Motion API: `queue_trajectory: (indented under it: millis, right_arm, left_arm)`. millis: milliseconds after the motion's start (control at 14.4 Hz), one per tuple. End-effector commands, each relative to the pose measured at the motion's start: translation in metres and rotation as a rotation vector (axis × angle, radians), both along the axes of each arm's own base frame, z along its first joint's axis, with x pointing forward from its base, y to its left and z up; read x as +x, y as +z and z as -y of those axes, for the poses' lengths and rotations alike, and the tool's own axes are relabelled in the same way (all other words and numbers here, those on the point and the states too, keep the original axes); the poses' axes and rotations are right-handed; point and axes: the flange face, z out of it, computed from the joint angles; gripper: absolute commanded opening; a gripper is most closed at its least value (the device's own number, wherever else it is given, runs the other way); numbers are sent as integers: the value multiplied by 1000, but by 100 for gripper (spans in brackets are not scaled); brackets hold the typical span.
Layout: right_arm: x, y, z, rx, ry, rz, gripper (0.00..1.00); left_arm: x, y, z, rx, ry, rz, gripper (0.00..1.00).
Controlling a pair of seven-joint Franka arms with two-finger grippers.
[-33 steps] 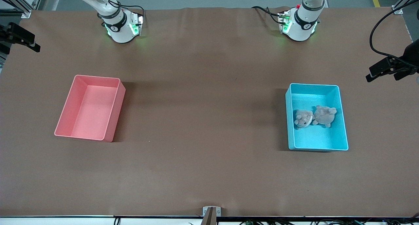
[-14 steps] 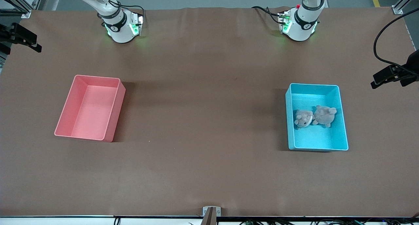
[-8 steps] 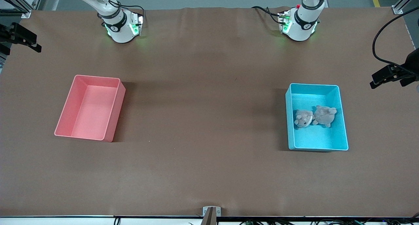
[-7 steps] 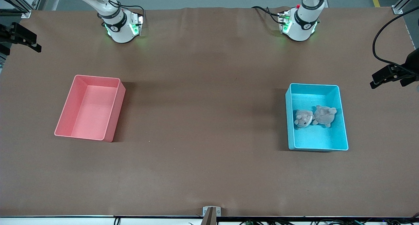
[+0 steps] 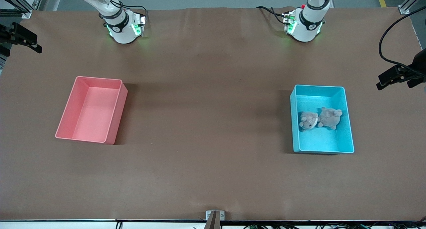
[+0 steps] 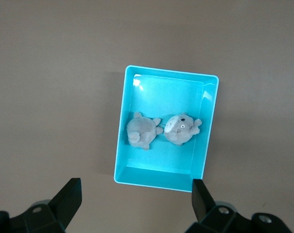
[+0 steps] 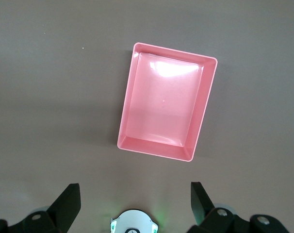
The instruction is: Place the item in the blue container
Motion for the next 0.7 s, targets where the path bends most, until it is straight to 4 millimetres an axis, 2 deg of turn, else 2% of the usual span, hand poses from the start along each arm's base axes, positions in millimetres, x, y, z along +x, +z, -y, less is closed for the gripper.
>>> queue_trajectory:
  millis: [0, 278, 626]
  right_arm:
    - [-7, 2, 3, -17, 12, 5, 100]
    - [-7, 2, 3, -15, 10, 4, 100]
    - [-6, 2, 3, -11, 12, 10, 100]
  left_arm:
    - [-3, 9, 6, 17, -17, 10, 100]
    - [-3, 10, 5, 14, -83, 11, 100]
    - [-3, 11, 6, 9, -84, 14, 100]
